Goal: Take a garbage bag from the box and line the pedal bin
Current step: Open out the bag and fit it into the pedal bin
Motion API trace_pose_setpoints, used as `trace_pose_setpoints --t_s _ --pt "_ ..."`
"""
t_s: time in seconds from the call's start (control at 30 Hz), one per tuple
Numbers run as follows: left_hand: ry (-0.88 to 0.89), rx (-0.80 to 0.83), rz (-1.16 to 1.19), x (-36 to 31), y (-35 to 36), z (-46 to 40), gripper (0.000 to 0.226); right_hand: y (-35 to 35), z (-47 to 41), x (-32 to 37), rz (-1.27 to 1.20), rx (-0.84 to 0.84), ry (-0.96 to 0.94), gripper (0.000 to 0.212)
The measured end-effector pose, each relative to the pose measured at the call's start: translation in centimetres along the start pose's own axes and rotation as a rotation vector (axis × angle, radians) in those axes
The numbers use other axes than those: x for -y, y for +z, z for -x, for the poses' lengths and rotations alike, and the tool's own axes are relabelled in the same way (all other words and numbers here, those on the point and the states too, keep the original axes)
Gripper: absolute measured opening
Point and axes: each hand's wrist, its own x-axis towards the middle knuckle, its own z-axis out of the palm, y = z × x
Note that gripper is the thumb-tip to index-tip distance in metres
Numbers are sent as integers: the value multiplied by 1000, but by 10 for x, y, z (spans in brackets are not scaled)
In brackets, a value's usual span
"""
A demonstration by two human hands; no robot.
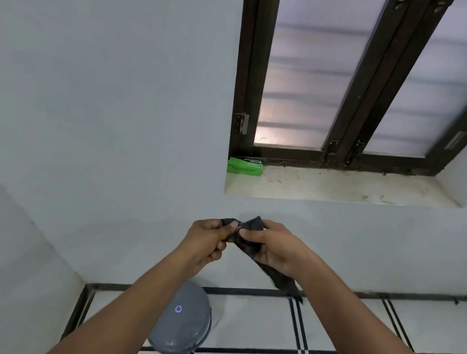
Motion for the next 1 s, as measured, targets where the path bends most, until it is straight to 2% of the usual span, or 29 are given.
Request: trace_pose_setpoints --t_s 0.13,0.2,0.23,0.27,0.3,0.4,0.5,0.6,0.67,0.73,0.8,0.87,1.0 --pt "25 -154 -10 5 10 31 41 6 30 -8 9 -168 -53 47" --pt "31 -177 22 11 16 48 49 9 48 -16 373 -355 -199 47" --pt "36 -189 23 16 19 57 53 10 58 -22 598 -444 -333 39" --pt "40 -200 19 20 22 67 55 11 69 -27 717 -478 -473 27" --pt "41 -207 13 23 24 75 58 14 80 -28 726 -428 -543 14" --pt "28 -194 -20 33 27 101 66 23 111 -35 684 -123 -445 22" --pt "28 -73 105 45 21 122 55 27 120 -51 644 -67 -406 10" --pt "20 62 284 58 11 143 32 31 130 -67 192 -14 -192 15" --pt "18 76 303 64 5 152 38 34 136 -73 -31 31 -63 21" --pt "18 58 298 66 1 159 39 38 141 -77 -149 67 33 28" --pt "20 49 292 66 -2 165 32 43 143 -81 -182 97 80 31" --pt "28 39 272 67 -5 170 25 49 145 -85 -148 113 67 24" --pt "90 -43 149 64 -15 179 24 62 144 -92 -121 129 33 23"
